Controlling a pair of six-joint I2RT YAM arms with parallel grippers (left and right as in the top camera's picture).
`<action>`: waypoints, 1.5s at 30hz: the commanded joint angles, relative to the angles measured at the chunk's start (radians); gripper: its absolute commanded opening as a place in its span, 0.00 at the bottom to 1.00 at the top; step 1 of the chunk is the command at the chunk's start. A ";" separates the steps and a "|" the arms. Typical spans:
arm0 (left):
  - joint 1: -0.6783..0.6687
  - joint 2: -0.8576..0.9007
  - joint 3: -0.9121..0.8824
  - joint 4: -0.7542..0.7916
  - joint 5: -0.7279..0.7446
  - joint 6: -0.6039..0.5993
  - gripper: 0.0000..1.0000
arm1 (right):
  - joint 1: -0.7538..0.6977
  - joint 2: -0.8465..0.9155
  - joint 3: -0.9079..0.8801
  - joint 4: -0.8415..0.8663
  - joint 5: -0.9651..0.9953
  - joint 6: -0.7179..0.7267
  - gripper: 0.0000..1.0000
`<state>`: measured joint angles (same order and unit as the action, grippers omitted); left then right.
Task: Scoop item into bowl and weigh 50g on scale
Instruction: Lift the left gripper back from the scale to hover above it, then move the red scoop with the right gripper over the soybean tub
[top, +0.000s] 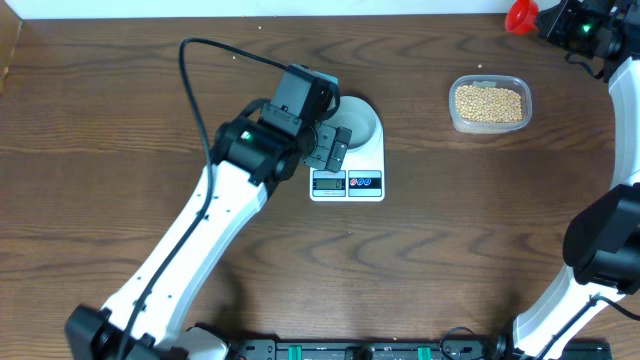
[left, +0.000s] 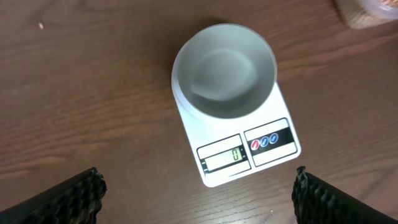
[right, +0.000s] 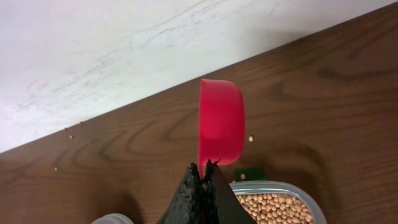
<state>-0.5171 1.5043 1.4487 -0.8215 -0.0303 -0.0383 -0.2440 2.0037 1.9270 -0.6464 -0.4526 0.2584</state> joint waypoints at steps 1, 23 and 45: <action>0.003 -0.050 0.011 -0.016 0.080 0.073 0.98 | 0.000 -0.001 0.019 0.002 -0.010 -0.013 0.01; 0.002 -0.027 -0.013 -0.098 0.109 0.076 0.98 | 0.010 -0.001 0.019 -0.002 -0.010 -0.013 0.01; 0.002 -0.027 -0.013 -0.098 0.105 0.076 0.98 | -0.021 -0.001 0.019 0.007 0.036 -0.121 0.01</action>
<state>-0.5179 1.4666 1.4467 -0.9165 0.0731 0.0269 -0.2455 2.0037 1.9270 -0.6415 -0.4271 0.1730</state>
